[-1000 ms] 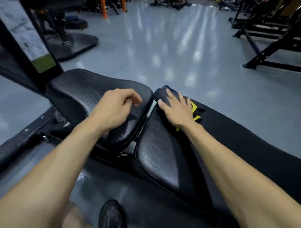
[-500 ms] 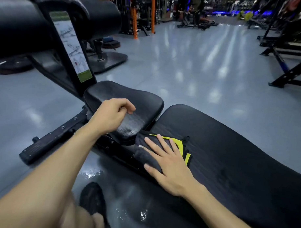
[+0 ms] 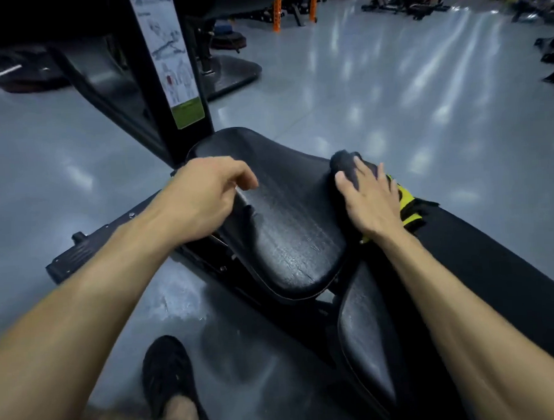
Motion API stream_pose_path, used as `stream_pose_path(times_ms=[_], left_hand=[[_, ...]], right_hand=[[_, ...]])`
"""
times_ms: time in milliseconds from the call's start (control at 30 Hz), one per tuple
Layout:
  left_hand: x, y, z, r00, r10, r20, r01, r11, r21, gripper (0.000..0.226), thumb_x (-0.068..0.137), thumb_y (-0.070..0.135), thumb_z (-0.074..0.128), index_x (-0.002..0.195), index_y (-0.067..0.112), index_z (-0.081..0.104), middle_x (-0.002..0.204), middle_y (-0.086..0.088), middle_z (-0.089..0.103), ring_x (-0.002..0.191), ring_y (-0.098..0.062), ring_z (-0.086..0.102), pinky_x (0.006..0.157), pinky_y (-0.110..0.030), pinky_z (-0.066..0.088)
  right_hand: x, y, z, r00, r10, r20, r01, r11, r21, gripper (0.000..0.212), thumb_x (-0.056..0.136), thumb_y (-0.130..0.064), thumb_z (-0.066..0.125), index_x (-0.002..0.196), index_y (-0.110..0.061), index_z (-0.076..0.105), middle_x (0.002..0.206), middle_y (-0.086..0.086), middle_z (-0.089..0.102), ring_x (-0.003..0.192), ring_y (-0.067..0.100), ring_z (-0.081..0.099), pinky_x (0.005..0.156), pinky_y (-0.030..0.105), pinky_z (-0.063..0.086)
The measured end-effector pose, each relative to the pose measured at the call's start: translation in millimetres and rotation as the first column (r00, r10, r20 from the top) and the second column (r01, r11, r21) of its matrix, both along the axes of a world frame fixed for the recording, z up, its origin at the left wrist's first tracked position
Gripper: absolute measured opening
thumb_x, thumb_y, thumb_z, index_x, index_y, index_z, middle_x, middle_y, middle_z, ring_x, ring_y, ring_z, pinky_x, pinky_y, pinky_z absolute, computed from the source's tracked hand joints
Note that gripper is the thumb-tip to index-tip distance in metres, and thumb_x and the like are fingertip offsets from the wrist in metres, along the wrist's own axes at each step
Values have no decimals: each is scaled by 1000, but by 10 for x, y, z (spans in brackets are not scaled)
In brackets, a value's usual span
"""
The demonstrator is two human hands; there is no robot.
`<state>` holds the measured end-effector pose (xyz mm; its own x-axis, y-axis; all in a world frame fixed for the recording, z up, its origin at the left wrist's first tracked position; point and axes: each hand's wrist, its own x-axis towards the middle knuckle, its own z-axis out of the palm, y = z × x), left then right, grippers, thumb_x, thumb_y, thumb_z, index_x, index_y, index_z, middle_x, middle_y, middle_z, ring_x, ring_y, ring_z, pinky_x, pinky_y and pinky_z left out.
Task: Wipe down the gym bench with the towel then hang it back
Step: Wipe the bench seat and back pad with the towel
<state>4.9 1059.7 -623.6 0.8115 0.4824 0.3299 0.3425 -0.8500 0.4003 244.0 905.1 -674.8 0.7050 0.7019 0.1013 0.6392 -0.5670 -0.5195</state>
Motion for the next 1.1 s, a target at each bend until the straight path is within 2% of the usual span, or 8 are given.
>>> stream_pose_path(times_ms=[67, 233, 333, 533, 633, 800, 967, 1100], left_hand=[[2, 144, 29, 1000, 16, 26, -15, 999, -34, 41, 90, -2, 47, 103, 27, 72, 102, 12, 71, 102, -14, 66, 95, -37, 52], [29, 492, 82, 995, 76, 58, -74, 997, -34, 41, 88, -6, 48, 101, 25, 73, 99, 10, 72, 100, -15, 67, 93, -32, 50], [9, 684, 67, 992, 114, 57, -109, 989, -99, 46, 87, -7, 44, 98, 29, 72, 97, 11, 71, 93, -11, 66, 91, -30, 50], [-184, 1009, 49, 970, 224, 94, -203, 961, -188, 47, 92, -3, 42, 97, 33, 72, 95, 14, 72, 83, -1, 62, 81, -23, 48], [-252, 1170, 99, 935, 326, 139, -296, 934, -199, 45, 92, -1, 42, 97, 31, 73, 93, 14, 72, 82, -1, 62, 77, -16, 44], [-301, 1368, 119, 881, 427, 205, -378, 894, -240, 43, 92, -2, 41, 101, 25, 74, 93, 7, 74, 87, -13, 67, 89, -29, 51], [-356, 1478, 89, 856, 473, 207, -411, 867, -282, 44, 95, -2, 39, 100, 27, 73, 96, 8, 72, 88, -11, 67, 80, -24, 48], [-427, 1490, 100, 849, 485, 212, -422, 862, -282, 42, 98, 0, 40, 101, 27, 73, 100, 9, 72, 89, -11, 67, 80, -23, 46]], right_hand=[[-443, 42, -7, 966, 206, 156, -208, 978, -5, 59, 104, -57, 33, 160, -36, 29, 171, -11, 17, 160, 24, -3, 126, 54, 1], [-1419, -305, -210, 549, 736, 395, -707, 661, -249, 60, 102, -61, 34, 158, -39, 35, 171, -14, 17, 160, 23, -6, 126, 57, 4], [-1044, 67, -13, 665, 683, 301, -664, 726, -180, 59, 102, -62, 28, 158, -44, 31, 170, -21, 12, 159, 14, -10, 128, 51, -2], [-282, 1279, 335, 979, 189, 78, -182, 979, -90, 57, 106, -55, 29, 157, -31, 35, 167, -6, 30, 156, 24, 18, 124, 52, 13], [-569, 1610, 367, 923, 336, 186, -309, 938, -159, 58, 104, -60, 27, 159, -41, 27, 170, -9, 21, 158, 27, 10, 126, 52, 6], [-961, 1542, 291, 613, 731, 299, -722, 672, -162, 59, 102, -62, 31, 158, -45, 27, 169, -19, 17, 159, 12, -7, 126, 38, -12], [-583, 2178, 512, 844, 505, 180, -500, 863, -79, 48, 108, -49, 36, 149, -29, 49, 159, -8, 45, 156, 20, 23, 124, 45, 17], [-838, 2229, 420, 814, 502, 291, -481, 864, -146, 53, 102, -57, 34, 137, -27, 60, 148, -5, 56, 150, 24, 31, 124, 48, 13]])
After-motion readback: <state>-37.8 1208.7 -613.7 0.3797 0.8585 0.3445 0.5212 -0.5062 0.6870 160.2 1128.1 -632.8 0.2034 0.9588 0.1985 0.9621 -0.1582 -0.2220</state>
